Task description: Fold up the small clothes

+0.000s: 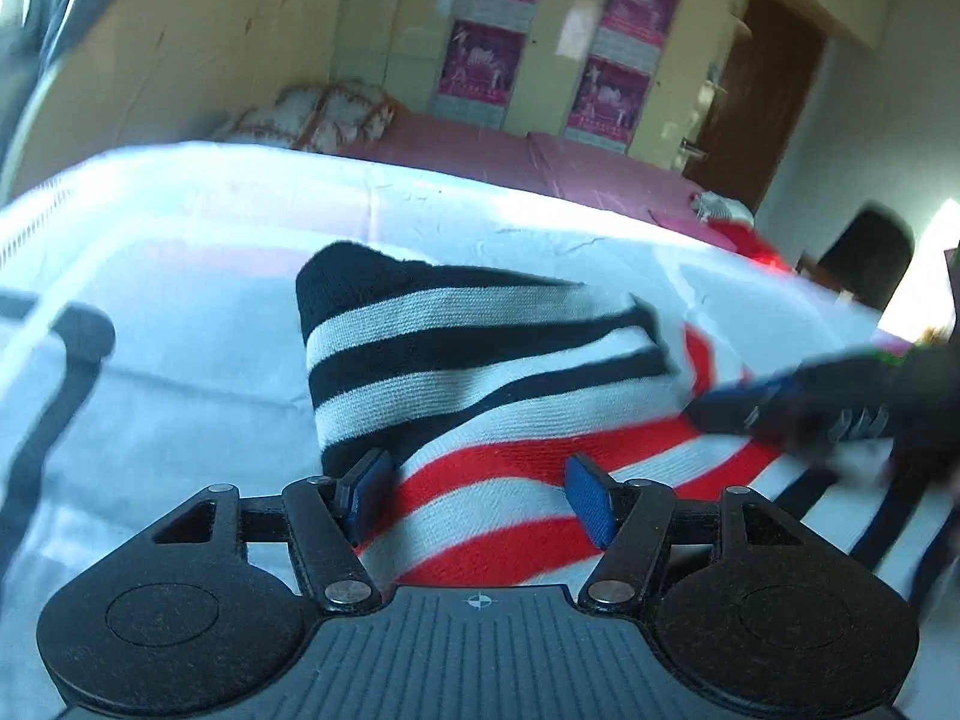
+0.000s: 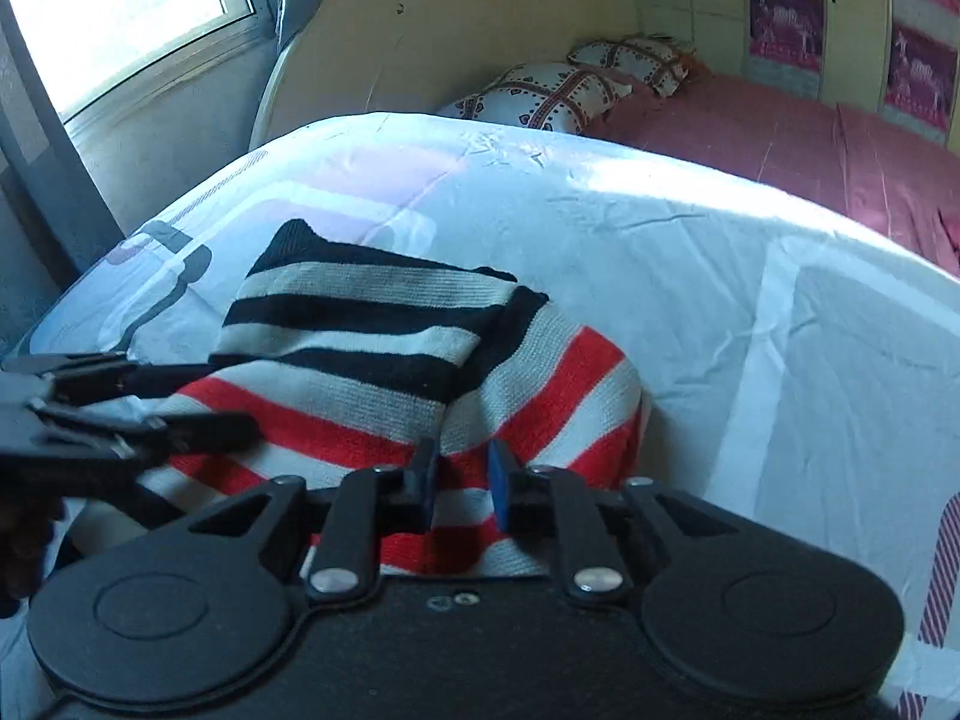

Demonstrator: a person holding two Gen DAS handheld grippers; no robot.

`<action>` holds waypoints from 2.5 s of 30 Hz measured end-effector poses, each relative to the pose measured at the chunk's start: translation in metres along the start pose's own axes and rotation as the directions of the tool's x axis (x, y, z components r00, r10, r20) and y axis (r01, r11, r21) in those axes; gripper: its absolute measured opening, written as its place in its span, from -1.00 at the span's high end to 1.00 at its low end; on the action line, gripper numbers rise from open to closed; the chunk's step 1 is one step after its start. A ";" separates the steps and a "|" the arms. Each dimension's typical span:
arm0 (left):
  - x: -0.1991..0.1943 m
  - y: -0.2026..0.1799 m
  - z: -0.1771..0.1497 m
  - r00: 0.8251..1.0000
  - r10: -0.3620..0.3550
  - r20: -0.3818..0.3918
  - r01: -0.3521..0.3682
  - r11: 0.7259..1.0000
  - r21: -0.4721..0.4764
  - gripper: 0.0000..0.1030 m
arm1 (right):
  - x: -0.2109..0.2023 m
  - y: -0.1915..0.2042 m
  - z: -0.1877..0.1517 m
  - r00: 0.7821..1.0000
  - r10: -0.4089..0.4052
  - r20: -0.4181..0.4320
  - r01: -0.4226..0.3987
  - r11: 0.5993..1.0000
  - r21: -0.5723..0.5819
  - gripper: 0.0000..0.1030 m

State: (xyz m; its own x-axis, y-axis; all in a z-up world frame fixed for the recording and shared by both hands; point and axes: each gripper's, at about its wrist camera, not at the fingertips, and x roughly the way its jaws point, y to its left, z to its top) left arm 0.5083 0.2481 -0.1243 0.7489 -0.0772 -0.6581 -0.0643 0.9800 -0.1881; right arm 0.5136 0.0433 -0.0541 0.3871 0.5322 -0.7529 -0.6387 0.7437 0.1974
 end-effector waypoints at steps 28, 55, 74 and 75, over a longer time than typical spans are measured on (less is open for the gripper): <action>-0.116 -0.053 -0.100 0.981 0.019 0.192 -0.067 0.968 0.244 -0.27 | -0.063 0.048 -0.087 0.977 -0.104 0.187 0.134 0.979 -0.155 0.90; -0.445 -0.181 -0.200 0.928 0.155 0.339 -0.170 0.985 0.015 -1.00 | -0.366 0.157 -0.226 0.897 -0.216 0.386 0.210 0.976 0.058 -0.99; -0.490 -0.195 -0.219 0.899 0.200 0.390 -0.210 0.978 -0.017 -1.00 | -0.378 0.173 -0.242 0.882 -0.250 0.399 0.256 0.966 0.039 -0.99; -0.490 -0.196 -0.219 0.898 0.202 0.391 -0.211 0.977 -0.021 -1.00 | -0.378 0.174 -0.242 0.884 -0.246 0.398 0.254 0.967 0.035 -0.99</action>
State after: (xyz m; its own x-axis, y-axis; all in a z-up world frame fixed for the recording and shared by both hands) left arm 0.0098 0.0538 0.0755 0.9175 0.2004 -0.3436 -0.2344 0.9703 -0.0600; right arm 0.0950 -0.1264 0.1126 0.7642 0.4483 -0.4637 -0.4961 0.8680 0.0216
